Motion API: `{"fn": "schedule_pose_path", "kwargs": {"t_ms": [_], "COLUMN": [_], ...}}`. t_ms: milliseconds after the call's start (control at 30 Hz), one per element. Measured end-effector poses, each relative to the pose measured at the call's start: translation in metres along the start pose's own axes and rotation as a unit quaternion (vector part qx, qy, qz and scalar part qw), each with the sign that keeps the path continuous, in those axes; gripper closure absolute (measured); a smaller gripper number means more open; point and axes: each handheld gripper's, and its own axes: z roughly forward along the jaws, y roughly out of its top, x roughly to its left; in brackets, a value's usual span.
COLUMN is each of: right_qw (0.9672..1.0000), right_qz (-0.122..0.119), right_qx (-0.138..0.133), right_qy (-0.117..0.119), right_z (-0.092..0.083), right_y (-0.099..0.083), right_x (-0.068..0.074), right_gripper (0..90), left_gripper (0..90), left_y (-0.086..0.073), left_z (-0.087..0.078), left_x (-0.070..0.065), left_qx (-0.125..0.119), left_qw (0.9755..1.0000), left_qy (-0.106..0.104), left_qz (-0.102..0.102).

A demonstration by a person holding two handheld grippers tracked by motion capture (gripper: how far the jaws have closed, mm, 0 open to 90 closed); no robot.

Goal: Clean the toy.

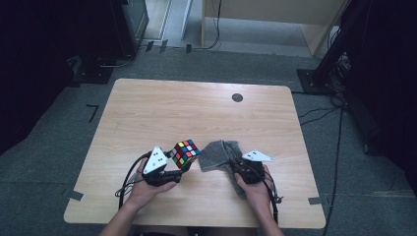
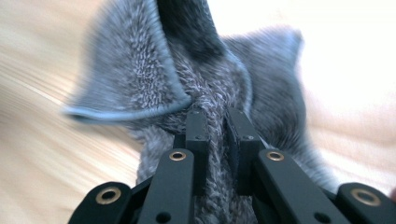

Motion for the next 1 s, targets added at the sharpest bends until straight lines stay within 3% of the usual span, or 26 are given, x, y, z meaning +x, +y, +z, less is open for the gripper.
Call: {"fn": "schedule_pose_path", "kwargs": {"t_ms": [100, 200, 300, 467, 600, 700, 800, 867, 1000], "right_qw": [0.9973, 0.9907, 0.9856, 0.9779, 0.9777, 0.9766, 0.9762, 0.9769, 0.9836], "right_qz": [-0.015, -0.049, -0.078, -0.135, -0.155, -0.161, -0.165, -0.166, -0.137], "right_qx": [-0.067, -0.115, -0.126, -0.118, -0.078, -0.039, -0.019, -0.019, -0.052], "right_qy": [0.027, 0.054, 0.081, 0.108, 0.118, 0.137, 0.139, 0.133, 0.104], "right_z": [-0.022, -0.042, -0.049, -0.051, -0.043, -0.037, -0.032, -0.032, -0.042], "right_y": [0.014, 0.029, 0.036, 0.038, 0.035, 0.033, 0.031, 0.032, 0.038], "right_x": [0.015, 0.040, 0.062, 0.097, 0.111, 0.121, 0.129, 0.128, 0.113], "right_gripper": [81.5, 81.1, 80.8, 80.1, 80.0, 80.0, 80.1, 80.3, 80.6], "left_gripper": [33.4, 33.4, 33.4, 33.4, 33.3, 33.5, 33.5, 33.7, 34.0], "left_y": [-0.001, 0.001, 0.005, 0.009, 0.010, 0.011, 0.011, 0.011, 0.011], "left_z": [0.007, 0.014, 0.019, 0.024, 0.026, 0.025, 0.026, 0.024, 0.020], "left_x": [-0.007, -0.013, -0.020, -0.035, -0.038, -0.039, -0.041, -0.039, -0.036], "left_qx": [0.039, 0.070, 0.090, 0.124, 0.139, 0.138, 0.137, 0.133, 0.111], "left_qw": [0.9987, 0.9971, 0.9955, 0.9908, 0.9885, 0.9887, 0.9883, 0.9890, 0.9917], "left_qy": [0.010, 0.002, -0.005, 0.000, 0.008, 0.004, 0.005, -0.002, -0.021], "left_qz": [0.030, 0.030, 0.026, 0.053, 0.059, 0.059, 0.067, 0.064, 0.062]}}
